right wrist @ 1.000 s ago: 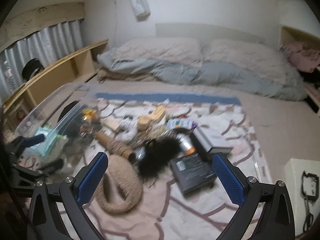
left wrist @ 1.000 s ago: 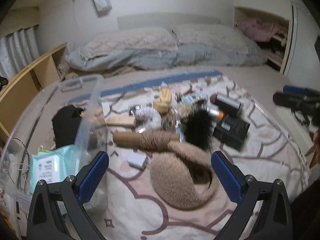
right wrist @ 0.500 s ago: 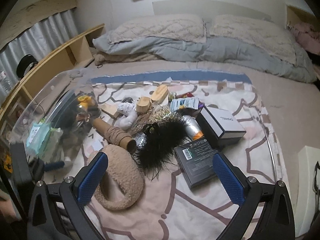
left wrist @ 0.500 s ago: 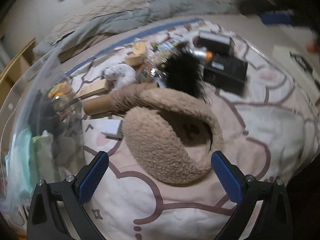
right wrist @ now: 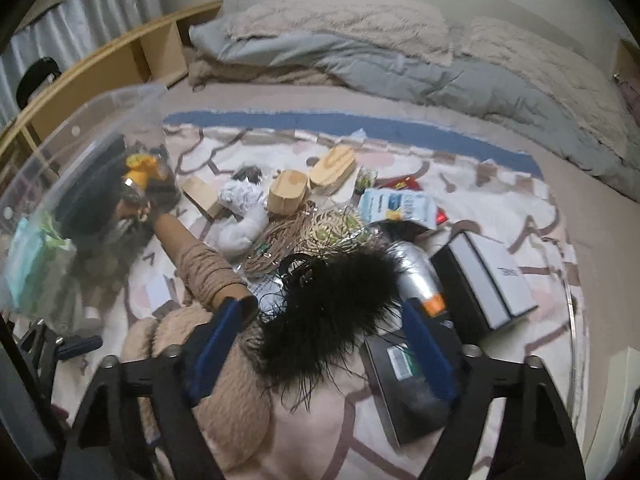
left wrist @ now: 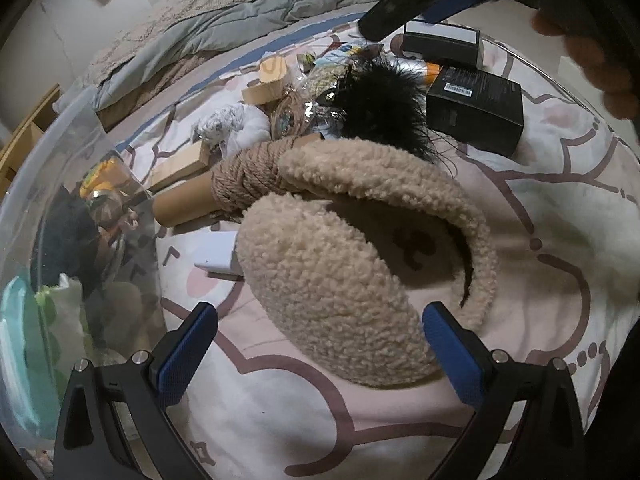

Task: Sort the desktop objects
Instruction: 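Close the right tool on the black feather puff while the left tool approaches the beige headband, then close the left tool on the beige fuzzy headband while the right tool holds the feather puff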

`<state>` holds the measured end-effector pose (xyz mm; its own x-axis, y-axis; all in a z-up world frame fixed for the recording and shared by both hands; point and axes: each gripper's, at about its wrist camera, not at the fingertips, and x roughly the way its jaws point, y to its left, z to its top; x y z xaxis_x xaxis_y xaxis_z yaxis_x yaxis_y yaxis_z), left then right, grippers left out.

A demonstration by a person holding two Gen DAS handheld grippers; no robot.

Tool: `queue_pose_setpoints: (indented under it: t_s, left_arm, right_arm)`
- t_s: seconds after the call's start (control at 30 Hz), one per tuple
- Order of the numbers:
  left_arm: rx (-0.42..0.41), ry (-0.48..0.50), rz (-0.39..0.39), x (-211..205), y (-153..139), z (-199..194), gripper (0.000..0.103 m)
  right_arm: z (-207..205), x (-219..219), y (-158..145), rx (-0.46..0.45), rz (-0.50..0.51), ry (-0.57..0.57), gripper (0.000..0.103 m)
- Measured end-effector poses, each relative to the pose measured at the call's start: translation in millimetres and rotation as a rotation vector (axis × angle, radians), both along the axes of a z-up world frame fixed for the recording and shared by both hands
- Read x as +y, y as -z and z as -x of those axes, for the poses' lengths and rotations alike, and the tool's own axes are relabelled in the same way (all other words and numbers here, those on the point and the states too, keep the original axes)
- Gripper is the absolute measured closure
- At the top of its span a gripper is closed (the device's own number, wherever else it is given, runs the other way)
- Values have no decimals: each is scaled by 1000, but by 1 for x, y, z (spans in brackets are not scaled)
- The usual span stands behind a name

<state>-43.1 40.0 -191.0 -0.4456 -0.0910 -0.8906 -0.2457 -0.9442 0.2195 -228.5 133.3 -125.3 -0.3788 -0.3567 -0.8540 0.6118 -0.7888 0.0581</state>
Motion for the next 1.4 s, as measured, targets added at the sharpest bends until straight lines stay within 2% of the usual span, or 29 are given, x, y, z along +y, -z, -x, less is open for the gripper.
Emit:
queue_pose_setpoints:
  t_s: [0.03,0.07,0.13,0.17,0.3,0.4,0.47,0.6,0.77,1.0,1.13,1.27,1.4]
  left_arm:
    - [-8,3,-5,1,2,0,0]
    - [-17,7,-9,1,3,0,0]
    - [-26,13,-13,3,7,1,0]
    - [-27,13,-13,3,7,1,0]
    - [-34,0,-23,-2,9,5,0]
    - [-43,-13,-29,-11,10,6,0]
    - [-63,-20,-35,-19,12,5,0]
    - [-84,-53,-38,-35,11,2,0]
    - [-78,-76,-8,-47,10,-3,0]
    - [-46,-43,95,-48,9,-11,0]
    - [-56,-35,131,-47,10,-13,0]
    - [-65,-54,112,-48,8,-14,0]
    - [-71,-83,39,-48,1,-13,0]
  right_arm:
    - [4,-3,4,-20,1,12,45]
    - [9,-5,8,-43,8,24,49]
    - [18,-9,15,-81,31,57,51]
    - [22,-12,17,-91,42,70,55]
    - [32,-23,21,-119,74,89,59]
    - [38,-31,32,-190,83,102,64]
    - [40,-32,42,-241,79,109,71]
    - [39,-28,54,-247,-6,126,72]
    - [41,-11,54,-251,-10,157,72]
    - [33,12,54,-223,-67,167,72]
    - [34,34,58,-227,-89,196,72]
    - [38,56,58,-227,-80,228,72]
    - [43,77,54,-241,-40,266,72]
